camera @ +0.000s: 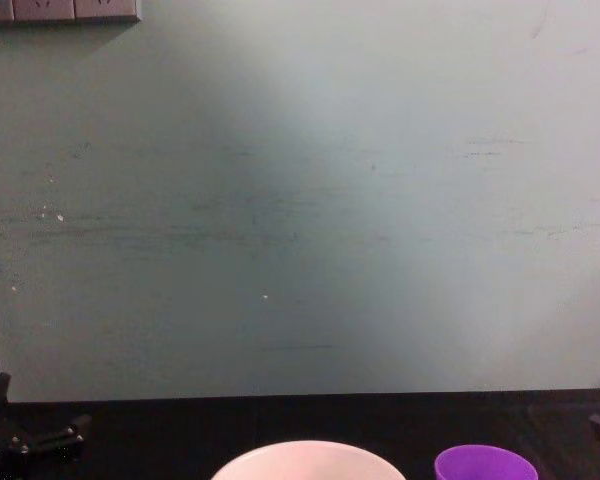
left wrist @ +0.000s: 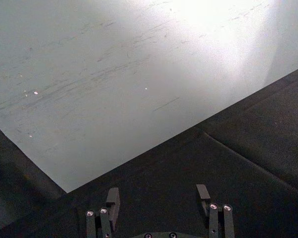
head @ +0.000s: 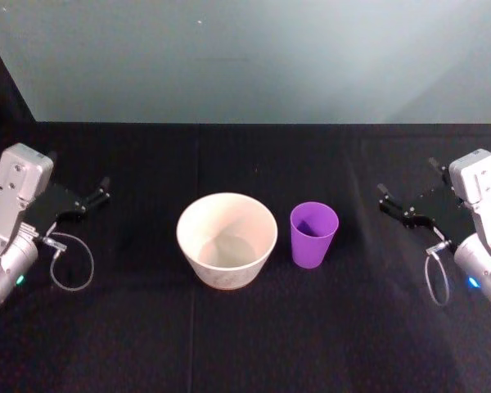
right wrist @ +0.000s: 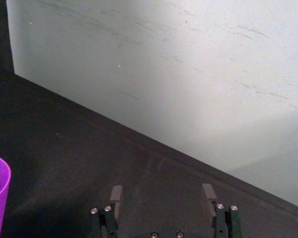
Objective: Pick up the cup and pour the mung beans from the cup into the bowl.
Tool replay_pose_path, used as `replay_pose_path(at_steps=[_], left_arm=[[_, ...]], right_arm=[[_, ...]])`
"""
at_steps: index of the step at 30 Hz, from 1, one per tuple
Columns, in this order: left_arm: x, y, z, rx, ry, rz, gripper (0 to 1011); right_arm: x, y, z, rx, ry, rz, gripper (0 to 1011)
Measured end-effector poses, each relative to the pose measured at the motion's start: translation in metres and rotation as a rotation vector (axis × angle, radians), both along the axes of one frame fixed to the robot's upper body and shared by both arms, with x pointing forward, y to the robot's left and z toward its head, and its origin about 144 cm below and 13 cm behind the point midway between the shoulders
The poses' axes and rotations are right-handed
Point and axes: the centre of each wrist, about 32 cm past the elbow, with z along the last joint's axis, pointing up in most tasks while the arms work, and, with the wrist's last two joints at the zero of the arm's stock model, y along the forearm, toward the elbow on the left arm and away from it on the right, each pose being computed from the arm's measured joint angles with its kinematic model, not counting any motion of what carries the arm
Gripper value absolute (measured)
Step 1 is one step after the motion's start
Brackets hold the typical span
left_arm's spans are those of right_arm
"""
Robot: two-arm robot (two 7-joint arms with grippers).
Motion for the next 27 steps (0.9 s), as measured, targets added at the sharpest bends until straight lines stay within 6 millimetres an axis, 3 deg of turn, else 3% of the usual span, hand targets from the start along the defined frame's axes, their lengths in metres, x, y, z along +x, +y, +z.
replay_pose_path(at_steps=[27], left_arm=[[0.0000,0.0000,0.0000,0.000,0.000,0.000,1000]], right_arm=[[0.0000,0.0000,0.0000,0.000,0.000,0.000,1002]])
